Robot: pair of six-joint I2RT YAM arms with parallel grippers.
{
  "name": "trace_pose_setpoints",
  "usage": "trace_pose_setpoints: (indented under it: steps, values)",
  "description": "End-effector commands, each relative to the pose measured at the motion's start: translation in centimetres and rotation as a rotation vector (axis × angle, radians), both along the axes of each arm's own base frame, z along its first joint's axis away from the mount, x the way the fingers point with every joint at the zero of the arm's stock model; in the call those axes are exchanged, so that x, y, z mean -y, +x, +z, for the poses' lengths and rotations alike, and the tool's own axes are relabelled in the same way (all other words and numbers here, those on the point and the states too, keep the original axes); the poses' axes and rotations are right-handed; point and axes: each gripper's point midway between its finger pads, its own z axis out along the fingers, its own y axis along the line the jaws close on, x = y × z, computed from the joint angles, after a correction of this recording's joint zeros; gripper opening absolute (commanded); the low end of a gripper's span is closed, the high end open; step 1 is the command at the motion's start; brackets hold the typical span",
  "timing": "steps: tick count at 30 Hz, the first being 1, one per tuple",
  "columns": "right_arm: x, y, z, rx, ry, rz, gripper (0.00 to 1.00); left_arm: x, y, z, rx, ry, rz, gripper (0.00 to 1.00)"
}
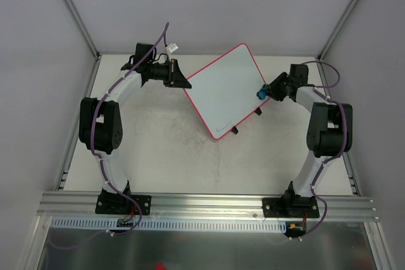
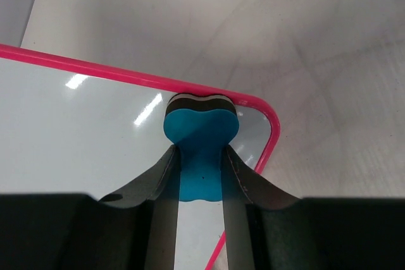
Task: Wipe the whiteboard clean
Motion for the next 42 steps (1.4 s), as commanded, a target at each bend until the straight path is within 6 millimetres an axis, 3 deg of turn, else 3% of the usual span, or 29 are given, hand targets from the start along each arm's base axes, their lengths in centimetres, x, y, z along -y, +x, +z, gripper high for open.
trace_pose_setpoints:
  steps: [1,5,10,12,14,23,29,38,42]
  values:
    - [0.7,0.7,0.3,0.028,-0.051,0.023,0.0,1.3,-0.6,3.0,0.115,-0.04,-0.075,0.0]
    - [-0.6,-0.9,0.3,0.031,-0.075,0.072,0.0,1.3,-0.4,2.9,0.112,-0.037,-0.07,0.0]
    - [-4.1,-4.3,-0.5,0.042,-0.128,0.163,0.0,1.2,-0.4,2.9,0.123,-0.026,-0.059,0.0]
    - [-5.7,-4.9,0.4,0.09,-0.132,0.18,0.0,1.1,-0.3,3.0,0.13,-0.019,-0.052,0.0]
    - [-7.1,-6.5,-0.5,0.067,-0.121,0.204,0.0,1.0,-0.3,3.1,0.132,-0.02,-0.052,0.0]
    - [-13.6,-11.6,-1.3,0.092,-0.117,0.335,0.0,1.0,-0.2,3.0,0.123,-0.017,-0.041,0.0]
    - [-16.2,-14.8,-2.3,0.089,-0.125,0.398,0.0,1.0,-0.2,2.9,0.115,-0.014,-0.036,0.0]
    - [-18.0,-18.5,-3.9,0.092,-0.102,0.431,0.0,1.3,-0.6,2.3,0.094,0.013,-0.007,0.0]
    - [-19.7,-19.9,-3.8,0.118,-0.098,0.471,0.0,1.6,-0.6,2.4,0.087,0.018,0.0,0.0]
